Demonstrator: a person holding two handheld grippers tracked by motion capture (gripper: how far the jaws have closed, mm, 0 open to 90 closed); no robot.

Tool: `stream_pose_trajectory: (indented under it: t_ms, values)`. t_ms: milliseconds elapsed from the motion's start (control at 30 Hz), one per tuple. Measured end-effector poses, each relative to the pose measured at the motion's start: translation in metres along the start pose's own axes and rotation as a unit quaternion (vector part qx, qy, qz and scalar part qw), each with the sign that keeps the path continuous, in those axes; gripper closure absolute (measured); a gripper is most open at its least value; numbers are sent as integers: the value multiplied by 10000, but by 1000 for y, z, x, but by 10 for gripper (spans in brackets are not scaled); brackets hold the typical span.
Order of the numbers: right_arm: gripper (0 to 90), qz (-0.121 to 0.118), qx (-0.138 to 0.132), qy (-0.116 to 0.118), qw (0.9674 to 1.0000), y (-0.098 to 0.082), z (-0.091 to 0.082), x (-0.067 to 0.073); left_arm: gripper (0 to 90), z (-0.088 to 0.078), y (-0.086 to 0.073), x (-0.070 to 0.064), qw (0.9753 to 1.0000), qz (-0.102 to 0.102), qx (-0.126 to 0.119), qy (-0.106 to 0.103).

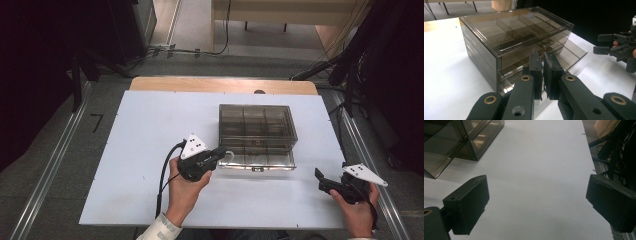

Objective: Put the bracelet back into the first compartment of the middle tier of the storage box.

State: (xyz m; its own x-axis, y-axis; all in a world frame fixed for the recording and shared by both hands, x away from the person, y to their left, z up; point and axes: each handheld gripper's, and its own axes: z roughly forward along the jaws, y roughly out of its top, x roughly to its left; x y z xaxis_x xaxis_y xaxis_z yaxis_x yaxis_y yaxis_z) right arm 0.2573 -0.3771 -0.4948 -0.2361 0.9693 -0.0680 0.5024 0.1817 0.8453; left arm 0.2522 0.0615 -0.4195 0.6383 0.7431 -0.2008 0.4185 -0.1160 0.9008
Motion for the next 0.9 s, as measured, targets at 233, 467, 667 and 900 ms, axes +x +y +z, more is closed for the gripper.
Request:
stream_pose_trajectory:
  t_ms: [233,467,667,900]
  values:
    - [33,-2,8,1,10000,0,0,0,864,5,3,1,9999,-62,-95,18]
    - [33,-22,25,3,10000,0,0,0,864,16,5,0,10000,-36,-73,33]
    - [33,-48,23,16,10000,0,1,1,864,28,4,-3,10000,1,-39,32]
    - [33,-67,17,31,10000,0,1,1,864,44,0,-5,9999,57,51,91]
